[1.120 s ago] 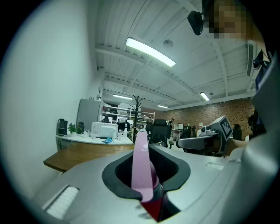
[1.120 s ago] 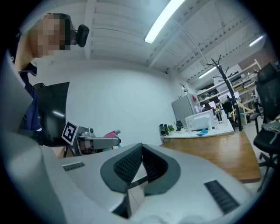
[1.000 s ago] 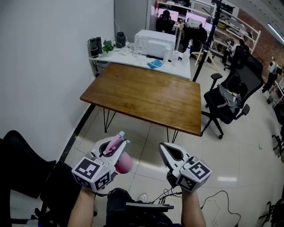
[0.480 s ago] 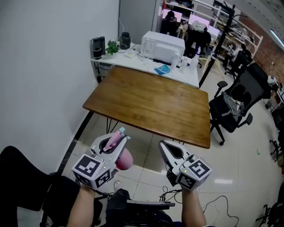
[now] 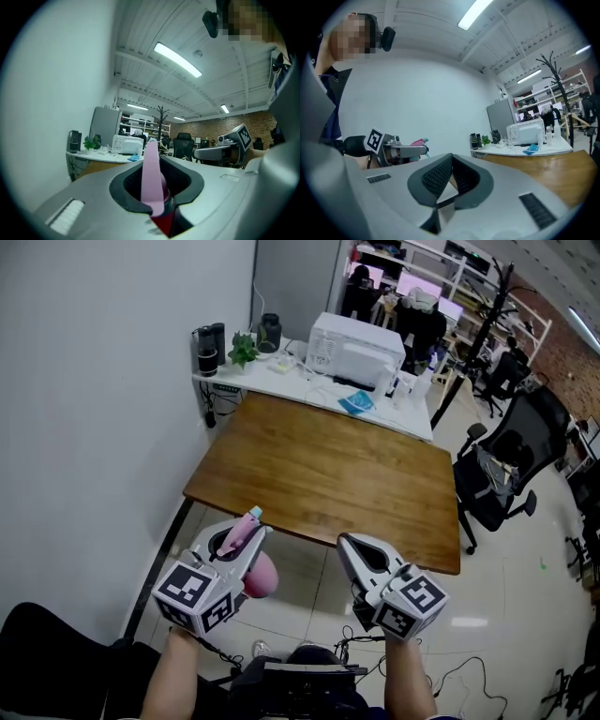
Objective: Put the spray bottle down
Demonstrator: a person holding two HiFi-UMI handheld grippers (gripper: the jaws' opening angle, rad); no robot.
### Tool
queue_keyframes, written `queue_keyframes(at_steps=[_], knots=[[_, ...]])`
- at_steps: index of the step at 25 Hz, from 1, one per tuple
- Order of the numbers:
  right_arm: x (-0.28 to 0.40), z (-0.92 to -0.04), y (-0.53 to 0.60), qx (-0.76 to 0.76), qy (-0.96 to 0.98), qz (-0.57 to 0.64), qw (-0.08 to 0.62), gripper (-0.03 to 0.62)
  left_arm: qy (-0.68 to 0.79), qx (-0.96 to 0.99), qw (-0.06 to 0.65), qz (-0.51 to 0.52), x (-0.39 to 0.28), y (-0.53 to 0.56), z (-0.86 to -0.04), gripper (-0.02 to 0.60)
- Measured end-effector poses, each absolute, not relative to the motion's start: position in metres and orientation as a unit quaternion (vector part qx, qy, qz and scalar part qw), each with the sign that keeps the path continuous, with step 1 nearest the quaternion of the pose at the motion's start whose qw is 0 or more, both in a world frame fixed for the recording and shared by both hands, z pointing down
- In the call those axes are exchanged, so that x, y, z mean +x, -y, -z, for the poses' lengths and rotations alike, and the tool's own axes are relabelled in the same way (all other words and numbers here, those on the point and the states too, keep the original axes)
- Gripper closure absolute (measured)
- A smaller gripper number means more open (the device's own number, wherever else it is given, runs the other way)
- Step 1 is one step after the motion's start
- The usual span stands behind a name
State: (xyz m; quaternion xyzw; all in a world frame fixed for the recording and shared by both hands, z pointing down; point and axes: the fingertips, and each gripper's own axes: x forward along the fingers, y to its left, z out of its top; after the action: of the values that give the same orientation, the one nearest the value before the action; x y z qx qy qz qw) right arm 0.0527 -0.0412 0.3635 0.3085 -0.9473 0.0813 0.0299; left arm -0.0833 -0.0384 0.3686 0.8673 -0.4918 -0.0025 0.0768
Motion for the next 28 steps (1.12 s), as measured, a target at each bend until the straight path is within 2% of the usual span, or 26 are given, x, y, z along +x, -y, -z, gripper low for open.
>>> queue_keyframes(at_steps=[14,28], knots=[[-0.011,-0.378,0.182,0.248,0.965,-0.09,0.0,0.594,0.536,0.839,0.085,-0.043,-0.143,0.183,-0.399,0.505],[-0.063,-0.404,0.238,0.213,0.971,-0.109,0.012,0.594,0.583,0.808,0.05,-0.073,-0.207,0.282,-0.43,0.505]])
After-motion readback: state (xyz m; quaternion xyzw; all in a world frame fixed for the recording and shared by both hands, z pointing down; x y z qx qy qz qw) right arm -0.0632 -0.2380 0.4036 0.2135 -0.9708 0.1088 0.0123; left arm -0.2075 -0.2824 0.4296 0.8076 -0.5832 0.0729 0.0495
